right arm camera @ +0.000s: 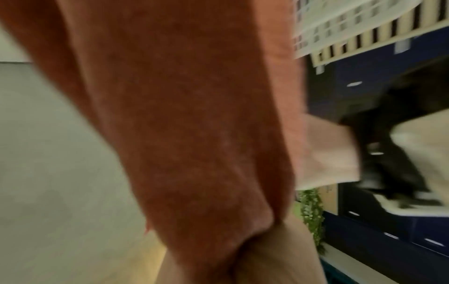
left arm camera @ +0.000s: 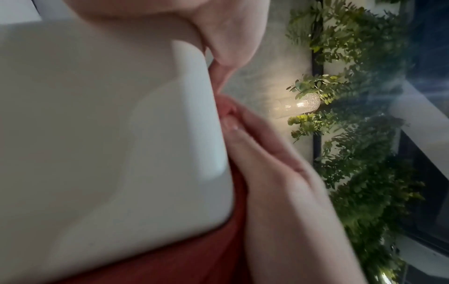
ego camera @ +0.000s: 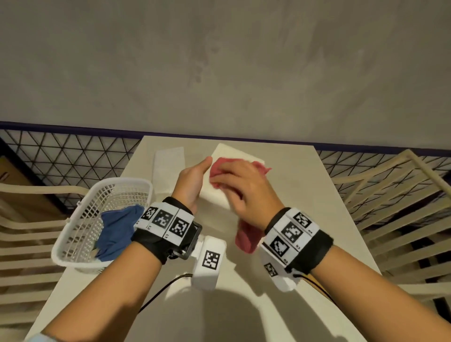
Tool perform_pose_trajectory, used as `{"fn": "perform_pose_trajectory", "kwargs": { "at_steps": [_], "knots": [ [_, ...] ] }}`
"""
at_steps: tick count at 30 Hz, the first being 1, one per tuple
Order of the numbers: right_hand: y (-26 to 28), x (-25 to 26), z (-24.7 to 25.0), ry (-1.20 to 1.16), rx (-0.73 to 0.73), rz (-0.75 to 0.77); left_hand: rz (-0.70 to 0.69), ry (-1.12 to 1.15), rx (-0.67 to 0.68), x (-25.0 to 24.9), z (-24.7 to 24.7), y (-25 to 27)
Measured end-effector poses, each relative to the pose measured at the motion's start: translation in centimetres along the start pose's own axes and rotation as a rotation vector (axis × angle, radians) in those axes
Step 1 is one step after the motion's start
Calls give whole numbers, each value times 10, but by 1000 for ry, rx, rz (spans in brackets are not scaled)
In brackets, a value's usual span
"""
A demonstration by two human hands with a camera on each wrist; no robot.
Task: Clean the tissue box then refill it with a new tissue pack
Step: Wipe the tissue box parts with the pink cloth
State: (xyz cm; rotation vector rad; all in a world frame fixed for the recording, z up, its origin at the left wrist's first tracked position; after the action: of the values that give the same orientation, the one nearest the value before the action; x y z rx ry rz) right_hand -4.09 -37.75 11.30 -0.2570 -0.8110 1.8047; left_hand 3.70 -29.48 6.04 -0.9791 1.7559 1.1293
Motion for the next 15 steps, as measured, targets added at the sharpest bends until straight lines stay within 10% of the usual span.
{"fn": "perform_pose_trajectory", "kwargs": {
  "at_steps": [4, 15],
  "knots": [
    [26, 22, -14, 14, 169, 258, 49, 114, -50, 5, 15, -18],
    [-4, 4, -8, -32, 112, 64, 23, 153, -18, 14, -14, 13]
  ]
}}
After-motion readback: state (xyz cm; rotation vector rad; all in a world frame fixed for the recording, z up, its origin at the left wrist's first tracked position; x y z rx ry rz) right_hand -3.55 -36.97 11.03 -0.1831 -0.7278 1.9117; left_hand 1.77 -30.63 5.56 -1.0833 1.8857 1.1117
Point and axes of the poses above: each hand's wrist, its own y-axis away from the middle knuckle, its own z-axis out of the back of the hand, x = y × z, the point moved 7 cm from there along -y, towards the middle knuckle, and after that the axes turned 8 degrees about y, right-handed, at the moved point
